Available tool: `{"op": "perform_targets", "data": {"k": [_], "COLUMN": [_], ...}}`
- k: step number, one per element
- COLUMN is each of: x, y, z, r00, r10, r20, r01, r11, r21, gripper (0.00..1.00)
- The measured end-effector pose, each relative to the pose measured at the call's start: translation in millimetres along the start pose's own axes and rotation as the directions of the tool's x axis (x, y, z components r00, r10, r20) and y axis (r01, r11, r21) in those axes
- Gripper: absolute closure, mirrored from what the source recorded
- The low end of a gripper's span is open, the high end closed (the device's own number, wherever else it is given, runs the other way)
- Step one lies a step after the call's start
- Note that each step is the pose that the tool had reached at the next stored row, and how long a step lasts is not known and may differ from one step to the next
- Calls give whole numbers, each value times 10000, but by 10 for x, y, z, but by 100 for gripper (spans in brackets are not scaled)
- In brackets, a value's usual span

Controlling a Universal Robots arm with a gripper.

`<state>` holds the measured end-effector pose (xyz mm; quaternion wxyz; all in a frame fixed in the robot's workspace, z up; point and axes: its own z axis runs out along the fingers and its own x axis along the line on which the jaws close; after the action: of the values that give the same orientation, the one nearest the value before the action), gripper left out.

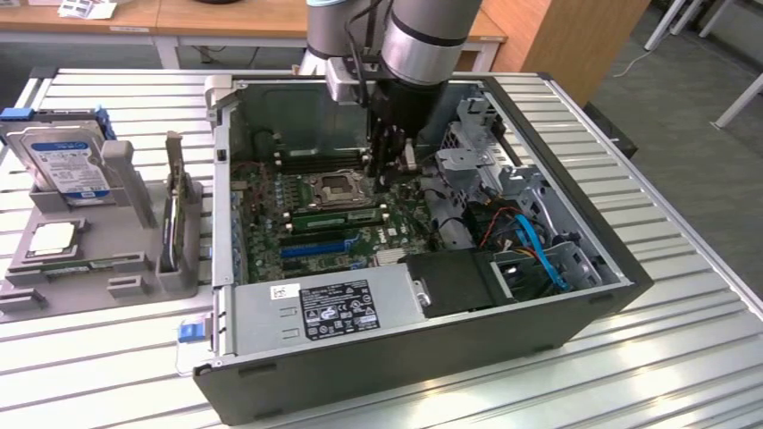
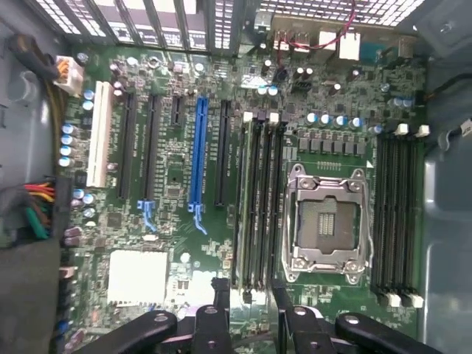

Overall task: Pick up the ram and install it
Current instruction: 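Insert the ram into the slot, then press down the ram until it locks into place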

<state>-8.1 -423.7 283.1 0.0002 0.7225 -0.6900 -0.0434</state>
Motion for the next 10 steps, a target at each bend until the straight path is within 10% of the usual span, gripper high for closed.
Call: {"op": "perform_targets", "data": {"k": [10], "x": [0], "y": [0], "z": [-1], "r00": [10000], "r10": [0], "r20": [-3], "r01": [0], "r11": [10000], "r21": [0], "gripper": [66]}}
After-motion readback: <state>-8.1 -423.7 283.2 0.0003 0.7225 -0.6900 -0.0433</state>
